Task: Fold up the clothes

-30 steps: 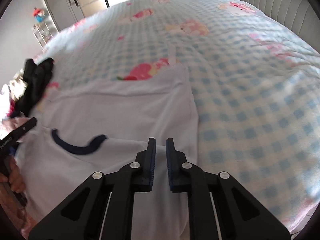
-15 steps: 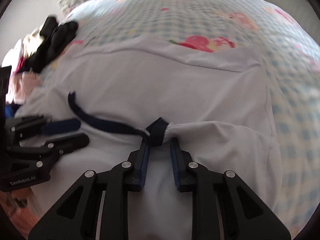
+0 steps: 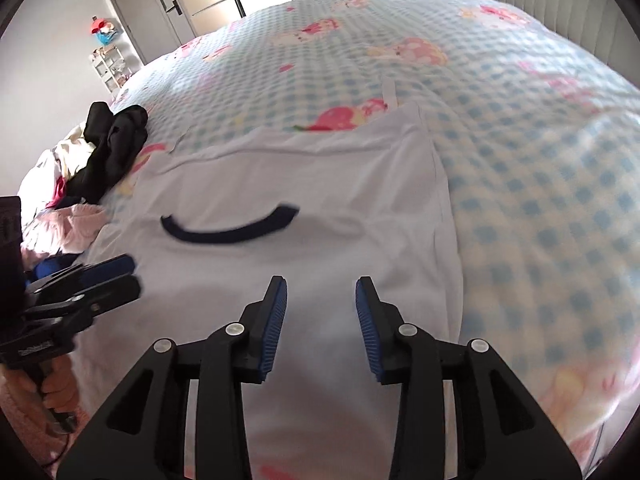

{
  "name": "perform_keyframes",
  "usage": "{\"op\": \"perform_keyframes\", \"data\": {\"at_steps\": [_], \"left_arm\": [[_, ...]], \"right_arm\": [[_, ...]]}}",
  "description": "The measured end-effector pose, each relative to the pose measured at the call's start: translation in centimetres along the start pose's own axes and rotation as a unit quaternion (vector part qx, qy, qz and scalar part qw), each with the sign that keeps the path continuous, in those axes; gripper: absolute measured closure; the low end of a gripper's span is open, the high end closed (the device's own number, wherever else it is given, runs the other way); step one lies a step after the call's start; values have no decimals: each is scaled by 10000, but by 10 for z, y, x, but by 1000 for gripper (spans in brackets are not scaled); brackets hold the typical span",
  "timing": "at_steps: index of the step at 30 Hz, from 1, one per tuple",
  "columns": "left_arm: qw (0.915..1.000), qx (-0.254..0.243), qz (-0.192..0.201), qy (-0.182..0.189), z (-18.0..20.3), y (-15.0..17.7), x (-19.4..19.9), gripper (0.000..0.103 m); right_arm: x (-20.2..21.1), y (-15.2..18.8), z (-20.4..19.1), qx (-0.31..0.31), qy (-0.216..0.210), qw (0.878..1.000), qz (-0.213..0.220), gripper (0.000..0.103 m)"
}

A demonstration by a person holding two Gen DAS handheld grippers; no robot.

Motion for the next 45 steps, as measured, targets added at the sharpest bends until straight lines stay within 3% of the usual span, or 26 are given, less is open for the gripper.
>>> {"op": "perform_keyframes", "data": {"at_steps": [6, 8, 14, 15, 19, 20, 21, 23, 25, 27, 30, 32, 37, 40, 45], "left_arm": [[9998, 153, 93, 62, 14, 12, 7, 53], [9998, 155, 24, -76, 8, 21, 13, 53], [9972, 689, 226, -203, -34, 40, 54, 51], [9960, 795, 249, -321, -44, 43, 58, 51], [9807, 1060, 450, -1580, -91, 57, 82, 57], [9745, 1087, 533, -1887, -100, 59, 92, 58], [9743, 1147, 569, -1854, -104, 61, 98, 58], [9790, 1310, 611, -1435, -103, 62, 106, 58], [9838, 1170, 635, -1199, -93, 59, 105, 56], [9879, 967, 582, -1068, -83, 58, 98, 55], [9841, 736, 128, -1609, -92, 69, 73, 55], [9775, 974, -69, -1870, -111, 76, 68, 56], [9769, 1326, 314, -1646, -118, 80, 97, 55], [9816, 1289, 539, -1301, -110, 77, 101, 54], [9853, 1002, 585, -1253, -91, 62, 96, 53]], "right_arm": [[18, 31, -1, -104, -143, 9997, -140, 66], [26, 31, -5, 151, -31, 9999, -34, 66], [36, 32, 2, -112, -4, 9999, 95, 66], [31, 33, 13, -135, 314, 9994, 34, 66], [15, 36, 53, -250, 1511, 9880, -193, 65], [20, 35, 55, -457, 1340, 9898, -147, 65], [25, 34, 57, -636, 1186, 9909, -95, 65], [38, 28, 51, -576, 1044, 9928, 115, 63], [48, 23, 38, -456, 752, 9957, 301, 63], [42, 25, 24, -287, 458, 9984, 171, 63], [12, 42, 35, -324, 825, 9954, -353, 61], [13, 44, 43, -620, 619, 9954, -391, 61], [44, 39, 56, -628, 648, 9959, -80, 56], [40, 49, 70, -632, 804, 9941, -352, 56], [44, 53, 74, -620, 929, 9929, -398, 56]]}}
Point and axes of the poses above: each gripper's, at about its wrist camera, not at the fingertips, and x roughly against the way its jaws point, z to its right, y to its underside, the point moved 8 cm from there along -x, roughly the way its jaws point, and after that the axes turned 3 degrees about -x, right-handed, at the moved point
